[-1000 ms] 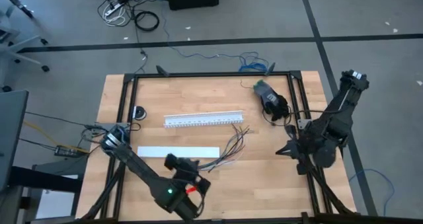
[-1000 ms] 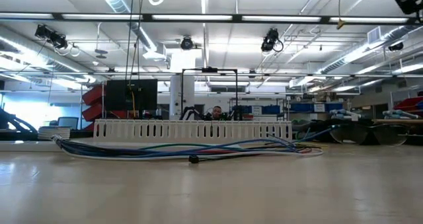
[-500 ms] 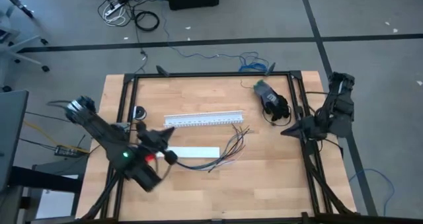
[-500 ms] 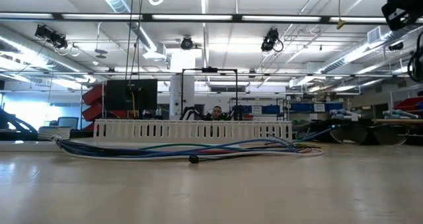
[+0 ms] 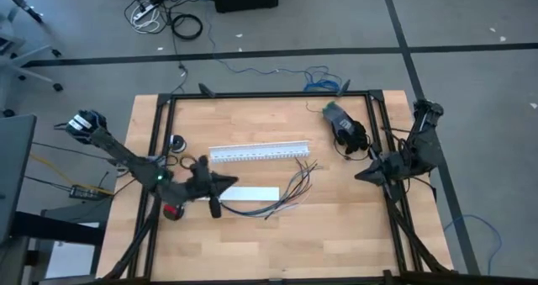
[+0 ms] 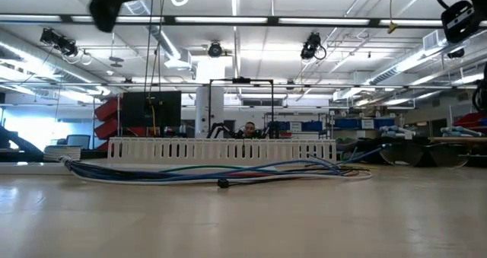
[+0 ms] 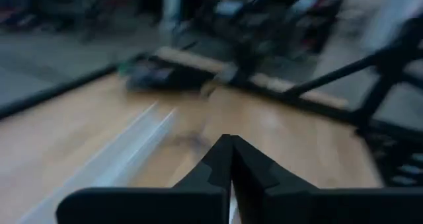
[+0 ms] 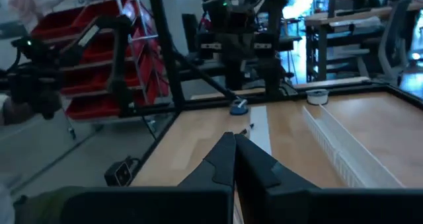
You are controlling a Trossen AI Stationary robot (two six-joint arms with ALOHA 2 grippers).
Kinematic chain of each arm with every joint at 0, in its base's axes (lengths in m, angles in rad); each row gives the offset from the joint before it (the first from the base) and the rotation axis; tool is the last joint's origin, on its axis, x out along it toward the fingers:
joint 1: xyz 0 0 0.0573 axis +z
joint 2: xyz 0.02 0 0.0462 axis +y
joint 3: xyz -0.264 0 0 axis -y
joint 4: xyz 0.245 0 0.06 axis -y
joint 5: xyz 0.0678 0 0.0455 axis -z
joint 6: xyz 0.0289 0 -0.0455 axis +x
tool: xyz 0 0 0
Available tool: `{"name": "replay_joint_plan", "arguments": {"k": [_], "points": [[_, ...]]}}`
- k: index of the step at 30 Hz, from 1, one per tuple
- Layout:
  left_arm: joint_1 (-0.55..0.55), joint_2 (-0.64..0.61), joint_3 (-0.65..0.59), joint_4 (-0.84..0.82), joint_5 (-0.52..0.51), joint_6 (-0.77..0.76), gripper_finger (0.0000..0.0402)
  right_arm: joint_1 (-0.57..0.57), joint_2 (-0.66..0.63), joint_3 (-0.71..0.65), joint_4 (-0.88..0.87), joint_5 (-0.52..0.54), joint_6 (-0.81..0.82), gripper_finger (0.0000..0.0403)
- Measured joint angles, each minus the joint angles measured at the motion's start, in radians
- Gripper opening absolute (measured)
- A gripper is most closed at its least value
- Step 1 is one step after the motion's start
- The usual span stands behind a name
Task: Ziptie cables
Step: Wrap the colored wires together using a zip tie
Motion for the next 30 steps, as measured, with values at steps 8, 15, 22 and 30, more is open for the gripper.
{"name": "replay_joint_plan", "arguments": {"k": [8, 15, 22, 30], "points": [[0.260, 0.082, -0.164, 0.215, 0.453, -0.174, 0.0000, -0.158, 0.104, -0.094, 0.117, -0.002, 0.179, 0.0000], [0.293, 0.273, -0.187, 0.404, 0.689, -0.428, 0.0000, -0.330, 0.284, -0.151, 0.238, -0.060, 0.304, 0.0000], [0.297, 0.373, -0.174, 0.392, 0.705, -0.553, 0.0000, -0.494, 0.549, -0.152, 0.502, -0.202, 0.300, 0.0007], [0.286, 0.388, -0.051, 0.235, 0.862, -0.215, 0.0000, -0.629, 0.934, -0.146, 0.883, -0.339, 0.317, 0.0018]]}}
